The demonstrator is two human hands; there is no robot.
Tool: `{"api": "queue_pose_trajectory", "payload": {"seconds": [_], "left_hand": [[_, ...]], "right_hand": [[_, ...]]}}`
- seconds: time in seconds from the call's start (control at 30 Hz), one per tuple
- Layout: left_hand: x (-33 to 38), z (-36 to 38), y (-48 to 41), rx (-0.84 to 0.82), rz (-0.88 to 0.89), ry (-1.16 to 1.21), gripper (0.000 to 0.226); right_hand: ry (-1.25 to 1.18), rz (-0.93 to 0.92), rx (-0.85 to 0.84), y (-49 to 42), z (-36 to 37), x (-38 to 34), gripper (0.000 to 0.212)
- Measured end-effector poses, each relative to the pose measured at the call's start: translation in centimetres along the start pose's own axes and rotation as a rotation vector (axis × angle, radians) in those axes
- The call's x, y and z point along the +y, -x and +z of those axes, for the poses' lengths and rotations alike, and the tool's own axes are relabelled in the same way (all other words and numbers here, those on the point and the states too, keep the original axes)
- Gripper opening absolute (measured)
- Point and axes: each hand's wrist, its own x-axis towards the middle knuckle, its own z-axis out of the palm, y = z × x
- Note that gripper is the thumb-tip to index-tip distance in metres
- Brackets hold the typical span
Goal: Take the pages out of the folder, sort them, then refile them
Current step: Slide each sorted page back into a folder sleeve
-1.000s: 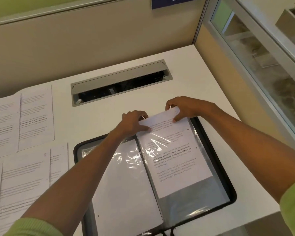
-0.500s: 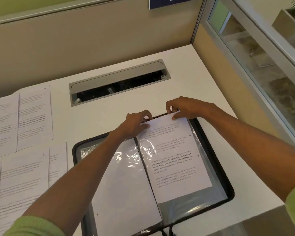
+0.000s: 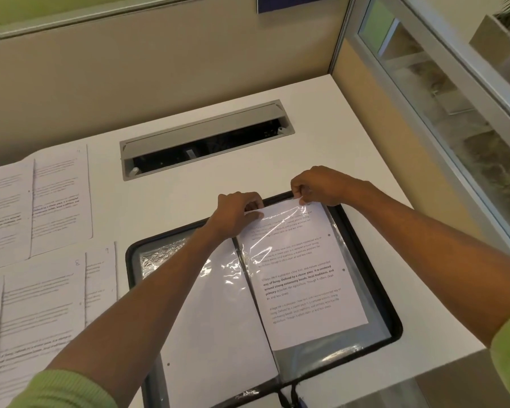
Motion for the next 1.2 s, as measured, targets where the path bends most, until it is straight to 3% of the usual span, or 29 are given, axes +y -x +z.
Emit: {"api": "queue_pose_trajectory", "payload": {"seconds": [0.7, 0.87, 1.03, 1.2], "left_hand": [[0.3, 0.6, 0.4, 0.067, -0.069, -0.004, 0.009], [-0.1, 0.2, 0.4, -0.012, -0.127, -0.032, 0.028], [0.2, -0.2, 0.2, -0.047, -0.106, 0.035, 0.014], [1.2, -0.2, -0.2, -0.112, -0.123, 0.005, 0.020]], "right_hand": [[0.199, 0.013, 0.339, 1.1, 1.2, -0.4, 0.004], [0.202, 0.040, 0.343, 1.2, 1.5, -0.5, 0.003], [0.192, 0.040, 0.332, 1.3, 1.6, -0.9, 0.003], [0.186, 0.052, 0.340, 1.5, 1.4, -0.9, 0.003]]}}
